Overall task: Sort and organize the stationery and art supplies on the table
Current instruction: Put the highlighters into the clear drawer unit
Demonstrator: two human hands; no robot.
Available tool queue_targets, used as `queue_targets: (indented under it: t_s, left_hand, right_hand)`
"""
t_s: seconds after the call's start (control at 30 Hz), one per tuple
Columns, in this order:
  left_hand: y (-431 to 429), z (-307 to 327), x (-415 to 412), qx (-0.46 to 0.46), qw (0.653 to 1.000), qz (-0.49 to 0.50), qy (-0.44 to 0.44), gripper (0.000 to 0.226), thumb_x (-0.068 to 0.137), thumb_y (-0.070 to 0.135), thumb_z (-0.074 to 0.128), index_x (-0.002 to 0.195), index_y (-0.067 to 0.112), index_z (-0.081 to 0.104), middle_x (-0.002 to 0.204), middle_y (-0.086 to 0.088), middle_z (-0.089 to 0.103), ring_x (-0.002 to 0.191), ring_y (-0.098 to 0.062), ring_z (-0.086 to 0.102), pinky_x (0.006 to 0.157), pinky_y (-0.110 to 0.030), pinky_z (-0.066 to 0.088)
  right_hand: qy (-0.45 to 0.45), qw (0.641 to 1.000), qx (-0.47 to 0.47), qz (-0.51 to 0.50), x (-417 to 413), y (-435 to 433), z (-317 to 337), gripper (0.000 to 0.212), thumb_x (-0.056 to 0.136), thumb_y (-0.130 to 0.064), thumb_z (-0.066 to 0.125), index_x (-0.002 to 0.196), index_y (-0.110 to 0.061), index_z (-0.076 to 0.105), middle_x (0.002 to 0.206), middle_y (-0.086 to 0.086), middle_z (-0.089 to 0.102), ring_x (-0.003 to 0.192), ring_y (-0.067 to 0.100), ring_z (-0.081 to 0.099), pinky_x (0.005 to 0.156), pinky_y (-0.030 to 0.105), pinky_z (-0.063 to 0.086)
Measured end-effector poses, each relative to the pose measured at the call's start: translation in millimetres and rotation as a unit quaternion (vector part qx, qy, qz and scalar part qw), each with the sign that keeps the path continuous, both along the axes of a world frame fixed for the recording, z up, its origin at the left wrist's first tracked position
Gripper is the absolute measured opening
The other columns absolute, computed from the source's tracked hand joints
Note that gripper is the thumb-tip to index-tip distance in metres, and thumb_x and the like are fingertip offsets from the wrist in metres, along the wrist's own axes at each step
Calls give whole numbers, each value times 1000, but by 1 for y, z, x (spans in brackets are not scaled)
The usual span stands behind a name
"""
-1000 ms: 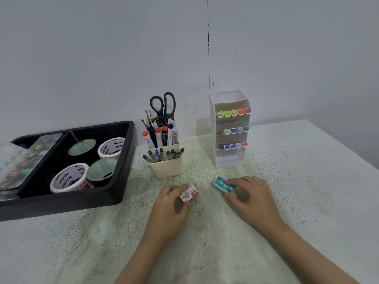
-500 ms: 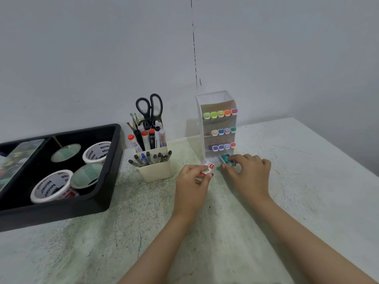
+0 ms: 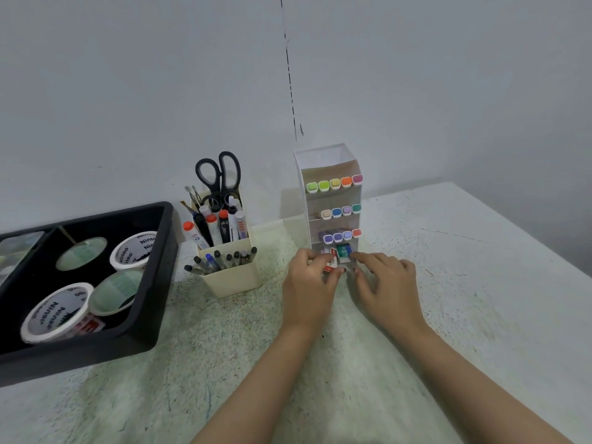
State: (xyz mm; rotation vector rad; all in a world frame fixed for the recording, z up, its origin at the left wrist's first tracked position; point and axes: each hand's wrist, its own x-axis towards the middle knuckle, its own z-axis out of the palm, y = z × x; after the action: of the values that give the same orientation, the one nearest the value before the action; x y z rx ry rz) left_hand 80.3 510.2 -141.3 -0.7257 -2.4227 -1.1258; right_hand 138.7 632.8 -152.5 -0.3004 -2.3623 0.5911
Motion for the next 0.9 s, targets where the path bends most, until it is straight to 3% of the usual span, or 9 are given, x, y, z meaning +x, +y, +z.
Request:
queue_targets:
  t_s: [0.17,0.27,0.4,0.6,0.9]
  left_hand:
    - [-2,-4,-5,-25,998,8,60,28,77,22,77,102,12,72,89,-1,59,78,-16,57,59,-23,45]
    - [-8,-7,-4,5,999,6,51,24,82,14,71,106,12,70,89,1,55,76,-13,56,59,-23,47]
    - [-13,-10,-8,-12,998,16,61,14,80,10,72,94,12,73,76,1,51,64,-16,50,47,-30,45]
    - [-12,-10,-11,-64,993,10,96,21,82,22,63,99,16,75,61,5,49,54,-13,47,41,-20,33]
    - [-18,-18,-11,-75,996,6,58,32,85,24,56,112,15,69,68,7,50,63,-10,47,47,-22,37]
  right_hand:
    - [-3,1000,12,11,1,2,-3,39,84,-32,41,111,-24,68,94,-10,68,83,9,59,75,24,19]
    - [-2,1000,1,9,0,2,-4,42,83,-32,41,113,-22,68,89,-7,64,76,9,54,76,28,24]
    - [-31,999,18,0,-1,2,-5,39,84,-30,47,117,-23,66,82,-6,55,74,8,44,76,30,26]
    - [-88,996,26,-4,-1,1,-2,45,84,-34,47,126,-25,61,81,-7,45,77,11,40,76,30,24]
    - [-83,996,29,15,-2,3,-3,41,85,-37,44,119,-25,64,85,-6,45,79,11,42,73,30,27]
